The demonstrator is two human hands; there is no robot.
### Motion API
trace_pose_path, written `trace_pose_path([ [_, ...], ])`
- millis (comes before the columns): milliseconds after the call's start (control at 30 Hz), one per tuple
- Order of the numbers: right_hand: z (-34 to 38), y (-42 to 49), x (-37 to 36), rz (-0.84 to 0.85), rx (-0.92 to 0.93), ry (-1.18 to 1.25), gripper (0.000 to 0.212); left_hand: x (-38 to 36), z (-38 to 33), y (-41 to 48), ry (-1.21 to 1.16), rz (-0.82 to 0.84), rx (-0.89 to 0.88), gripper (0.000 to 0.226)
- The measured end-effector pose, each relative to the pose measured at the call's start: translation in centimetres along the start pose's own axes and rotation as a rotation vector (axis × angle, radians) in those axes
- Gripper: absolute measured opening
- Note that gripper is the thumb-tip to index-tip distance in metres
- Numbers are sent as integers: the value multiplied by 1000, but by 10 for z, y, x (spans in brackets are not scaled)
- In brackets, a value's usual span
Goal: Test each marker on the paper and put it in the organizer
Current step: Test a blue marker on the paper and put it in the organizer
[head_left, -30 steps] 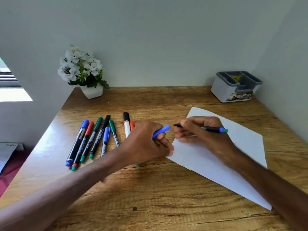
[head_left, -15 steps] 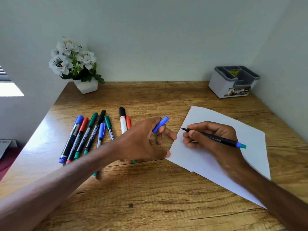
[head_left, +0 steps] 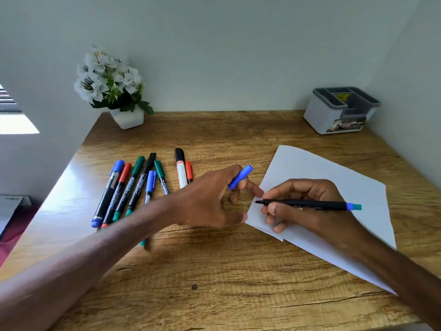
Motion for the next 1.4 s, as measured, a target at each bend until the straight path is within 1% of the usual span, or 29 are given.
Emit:
trace_pose_path([
  [100,-1,-3,-5,76,-7,-92,13,-1,-4,0,11,4,-27,43],
  [300,0,12,-9,65,77,-274,22,-2,-6,-1,32,-10,-9,41],
  [367,1,15,-12,55,122,-319,18,-2,-5,-2,46,-17,-13,42],
  [467,-2,14,-13,18,171,-395,6,-2,-4,-2,31,5,-17,41],
  [533,-4,11,-13,8,199,-439,6,-2,-4,-2,20,24,-20,40],
  [733,-3,8,-20,42,236,-409,3,-4,-3,-2,4,40,-35,40],
  [867,-4,8,-20,59,243,-417,13,-6,-5,-1,5,27,-41,43],
  [1033,-2,8,-21,46,263,-416,5,-5,-6,-3,33,37,-58,42],
  [1200,-3,8,-22,71,252,-424,4,-5,-5,-2,43,44,-69,41],
  [1400,-3,9,-21,57,257,-453,4,-5,-5,-3,52,54,-75,41],
])
Point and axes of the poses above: each hand's wrist, its own y-axis towards the middle knuckle, its own x-axis out of the back of the hand, z = x × y, the point moved 3 cm from there along y, towards the middle knuckle, and after that the axes turned 3 degrees about z, right-handed, at the moved point
